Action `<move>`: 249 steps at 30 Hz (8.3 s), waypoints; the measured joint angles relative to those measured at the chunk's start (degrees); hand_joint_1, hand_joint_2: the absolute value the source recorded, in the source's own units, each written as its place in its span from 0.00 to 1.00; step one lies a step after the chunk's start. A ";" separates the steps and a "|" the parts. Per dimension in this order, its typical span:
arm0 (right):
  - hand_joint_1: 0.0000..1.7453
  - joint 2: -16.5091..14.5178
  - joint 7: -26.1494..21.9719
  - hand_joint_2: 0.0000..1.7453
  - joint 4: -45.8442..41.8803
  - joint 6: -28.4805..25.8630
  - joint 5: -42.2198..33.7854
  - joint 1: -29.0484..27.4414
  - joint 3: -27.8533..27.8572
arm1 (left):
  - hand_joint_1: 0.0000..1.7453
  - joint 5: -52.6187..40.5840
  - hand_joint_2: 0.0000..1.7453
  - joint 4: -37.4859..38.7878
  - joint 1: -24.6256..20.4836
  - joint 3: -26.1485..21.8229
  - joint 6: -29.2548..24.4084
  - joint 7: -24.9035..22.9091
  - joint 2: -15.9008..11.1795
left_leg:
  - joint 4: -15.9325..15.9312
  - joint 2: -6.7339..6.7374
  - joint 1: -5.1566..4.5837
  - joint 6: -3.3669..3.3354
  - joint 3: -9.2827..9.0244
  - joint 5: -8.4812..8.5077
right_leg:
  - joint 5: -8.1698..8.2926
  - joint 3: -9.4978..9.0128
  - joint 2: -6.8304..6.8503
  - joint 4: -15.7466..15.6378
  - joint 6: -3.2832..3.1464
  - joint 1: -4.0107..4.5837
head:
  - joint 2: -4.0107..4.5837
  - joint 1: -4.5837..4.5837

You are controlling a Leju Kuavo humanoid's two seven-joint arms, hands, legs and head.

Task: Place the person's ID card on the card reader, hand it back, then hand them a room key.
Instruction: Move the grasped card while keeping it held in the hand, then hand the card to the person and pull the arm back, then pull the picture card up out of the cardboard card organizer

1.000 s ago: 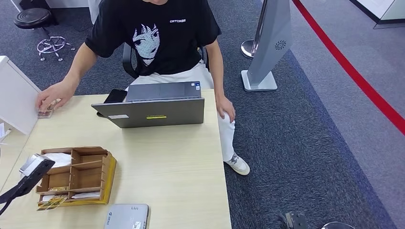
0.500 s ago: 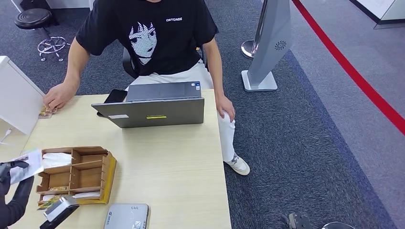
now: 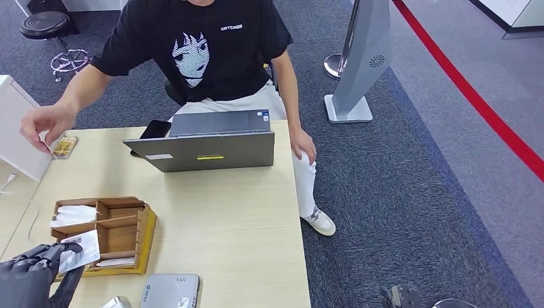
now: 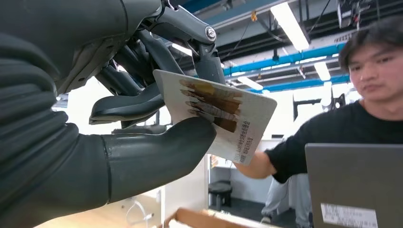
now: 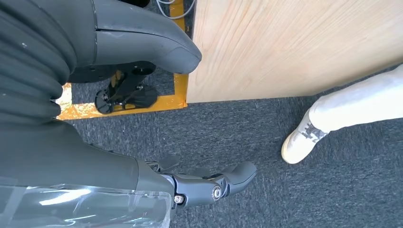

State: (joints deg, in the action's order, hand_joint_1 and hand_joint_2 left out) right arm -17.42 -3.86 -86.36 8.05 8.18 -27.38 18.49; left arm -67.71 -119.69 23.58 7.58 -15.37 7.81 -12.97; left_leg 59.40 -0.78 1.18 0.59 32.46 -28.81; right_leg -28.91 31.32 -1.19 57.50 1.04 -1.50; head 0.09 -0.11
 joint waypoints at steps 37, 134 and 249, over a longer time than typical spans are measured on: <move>0.00 0.00 -1.19 1.00 0.96 0.78 1.20 2.31 0.03 | 1.00 2.27 1.00 9.87 -1.78 23.78 -0.28 -14.02 -14.76 | 0.00 -0.01 0.00 0.00 0.01 0.00 | 0.00 0.01 0.00 0.00 0.00 0.00 | 0.00 0.00; 0.00 0.00 -1.33 1.00 4.31 2.58 4.70 3.98 -0.65 | 1.00 -3.15 1.00 7.15 -20.91 -4.63 14.86 -2.25 -5.04 | 0.00 -0.03 0.02 0.05 0.02 0.08 | 0.04 0.01 0.02 0.01 -0.06 0.01 | 0.00 0.01; 0.00 -0.02 -0.30 1.00 3.44 3.58 5.42 6.27 1.54 | 1.00 -10.28 1.00 19.47 -6.53 1.09 14.49 -4.71 -4.64 | -0.01 -0.03 0.01 0.06 0.04 0.06 | 0.02 0.03 0.02 0.01 -0.04 0.01 | 0.00 0.01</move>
State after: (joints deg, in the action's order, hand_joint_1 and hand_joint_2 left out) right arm -17.44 -4.16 -82.91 11.63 13.60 -21.11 20.03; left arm -77.99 -100.22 17.04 8.67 -0.88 3.10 -17.61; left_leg 59.39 -0.81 1.20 0.65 32.50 -28.75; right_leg -28.88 31.35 -1.17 57.51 1.00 -1.49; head 0.09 -0.11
